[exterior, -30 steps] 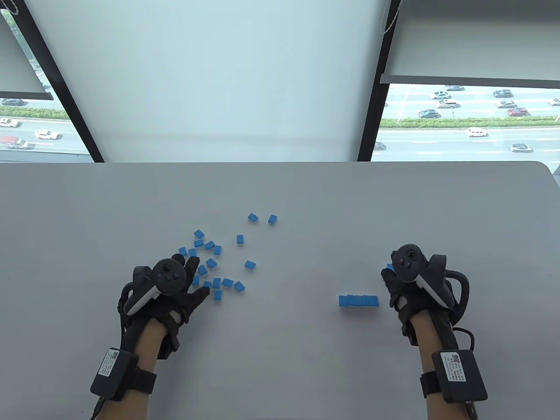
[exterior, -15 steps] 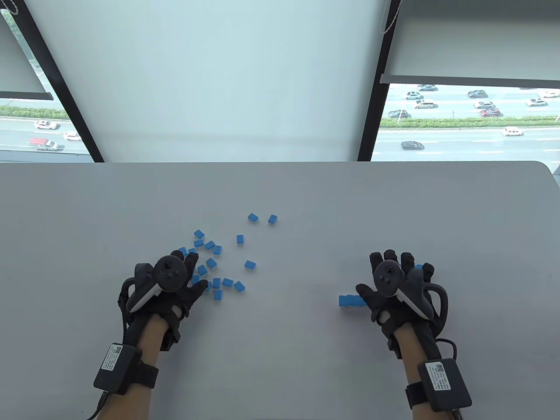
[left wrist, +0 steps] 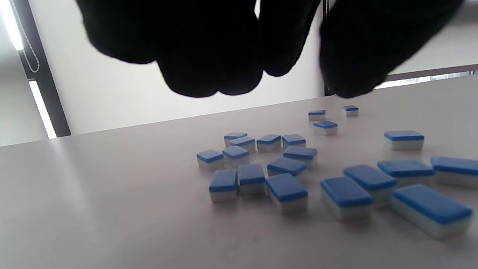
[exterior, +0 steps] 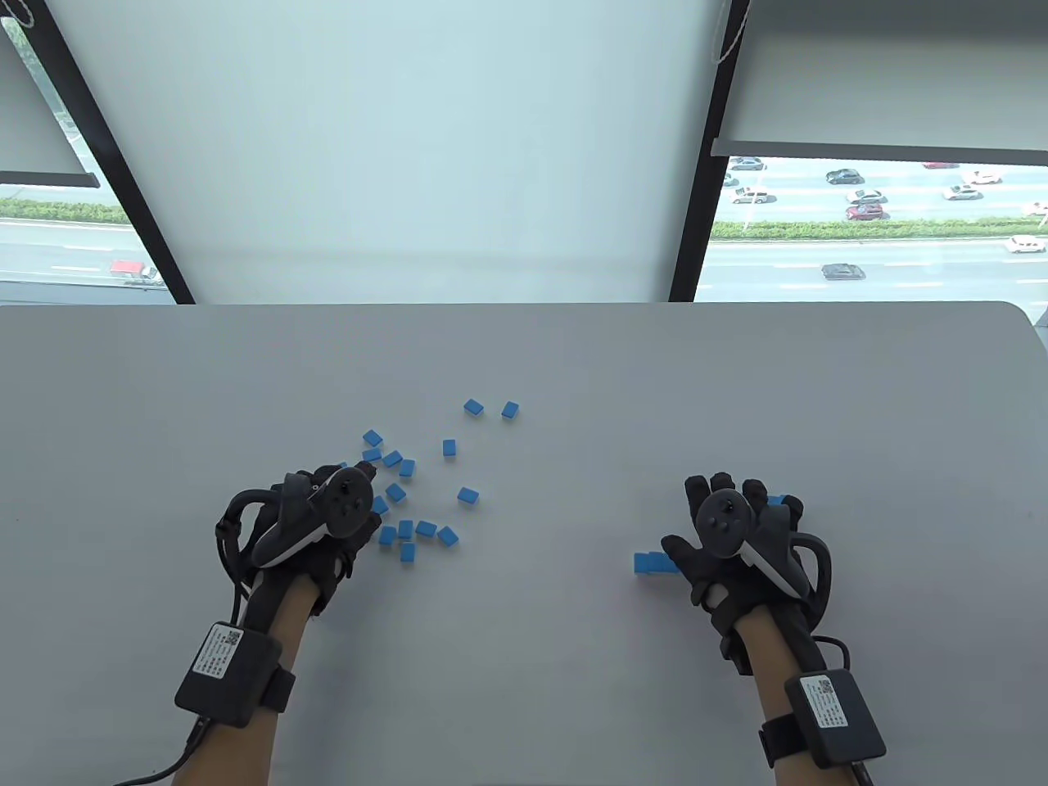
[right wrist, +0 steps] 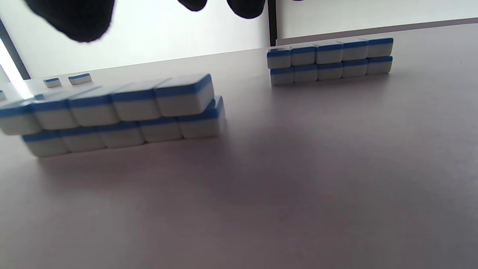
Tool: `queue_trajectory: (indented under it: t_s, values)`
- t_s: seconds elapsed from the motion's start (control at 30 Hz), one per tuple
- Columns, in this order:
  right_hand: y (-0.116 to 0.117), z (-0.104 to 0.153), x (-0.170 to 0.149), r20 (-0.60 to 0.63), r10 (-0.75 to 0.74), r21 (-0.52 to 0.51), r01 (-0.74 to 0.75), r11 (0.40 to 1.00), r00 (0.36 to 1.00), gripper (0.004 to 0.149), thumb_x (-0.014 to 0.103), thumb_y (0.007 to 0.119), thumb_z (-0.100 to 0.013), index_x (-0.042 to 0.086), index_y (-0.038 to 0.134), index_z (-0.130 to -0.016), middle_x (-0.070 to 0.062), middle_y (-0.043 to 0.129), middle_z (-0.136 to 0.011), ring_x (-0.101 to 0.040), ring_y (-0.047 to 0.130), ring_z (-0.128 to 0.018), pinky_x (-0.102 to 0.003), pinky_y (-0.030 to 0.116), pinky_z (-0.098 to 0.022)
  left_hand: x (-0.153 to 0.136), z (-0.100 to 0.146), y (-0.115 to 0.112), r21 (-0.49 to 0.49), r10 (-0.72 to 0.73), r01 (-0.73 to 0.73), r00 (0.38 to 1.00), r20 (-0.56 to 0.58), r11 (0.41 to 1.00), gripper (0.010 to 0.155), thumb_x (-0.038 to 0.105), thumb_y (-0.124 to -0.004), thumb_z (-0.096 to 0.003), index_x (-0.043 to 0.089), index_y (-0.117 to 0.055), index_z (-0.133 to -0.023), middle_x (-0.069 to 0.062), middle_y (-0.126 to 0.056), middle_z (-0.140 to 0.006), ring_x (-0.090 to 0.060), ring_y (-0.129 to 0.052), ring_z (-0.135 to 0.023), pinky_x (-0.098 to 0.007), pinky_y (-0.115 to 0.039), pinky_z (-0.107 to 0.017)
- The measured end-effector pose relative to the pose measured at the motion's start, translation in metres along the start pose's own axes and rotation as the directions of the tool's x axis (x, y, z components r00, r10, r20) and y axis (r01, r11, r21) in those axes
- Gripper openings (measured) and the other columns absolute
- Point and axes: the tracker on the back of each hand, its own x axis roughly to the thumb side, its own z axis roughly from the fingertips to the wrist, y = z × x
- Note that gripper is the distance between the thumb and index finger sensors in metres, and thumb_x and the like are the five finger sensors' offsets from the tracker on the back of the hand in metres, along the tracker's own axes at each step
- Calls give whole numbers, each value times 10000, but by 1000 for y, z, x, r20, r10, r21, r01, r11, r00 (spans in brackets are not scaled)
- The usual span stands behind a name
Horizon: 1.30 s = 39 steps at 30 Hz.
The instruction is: Build mahjong tile wall
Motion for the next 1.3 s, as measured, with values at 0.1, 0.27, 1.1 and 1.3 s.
queue_trajectory:
  t_s: [0.1, 0.27, 1.1, 1.3]
  values:
    - [0, 0, 1, 1, -2, 6, 2, 1000, 1000, 811, 696, 667, -425, 397, 313, -1090, 57, 289, -1195, -365, 242, -1085, -646, 123, -698, 6, -9, -13, -31, -79, 80, 996, 33, 996, 619, 537, -882, -373, 372, -755, -956, 85, -884, -823, -200, -936, -638, -484, -787, -545]
    - [1, 2, 2, 6, 2, 16, -2, 1000, 1000, 806, 690, 672, -425, 396, 320, -1089, 56, 300, -1193, -364, 250, -1082, -645, 127, -695, 7, -18, -34, -69, -120, 123, 992, 43, 990, 629, 537, -893, -366, 364, -755, -955, 94, -893, -788, -200, -935, -610, -485, -785, -537]
    - [1, 0, 0, -5, -2, -4, 2, 1000, 1000, 820, 676, 678, -430, 374, 294, -1089, 51, 276, -1189, -362, 248, -1080, -641, 134, -696, 9, -15, -47, -77, -26, 29, 999, 34, 997, 562, 474, -895, -378, 254, -834, -891, 66, -947, -704, -196, -973, -533, -493, -814, -500]
    - [4, -1, 1, 8, -19, 16, 19, 1000, 1000, 819, 671, 682, -433, 372, 295, -1091, 51, 267, -1190, -363, 231, -1079, -639, 131, -697, 4, -13, -54, -164, 76, -86, 995, -67, 983, 601, 466, -838, -393, 242, -728, -940, 56, -880, -771, -208, -937, -582, -499, -784, -522]
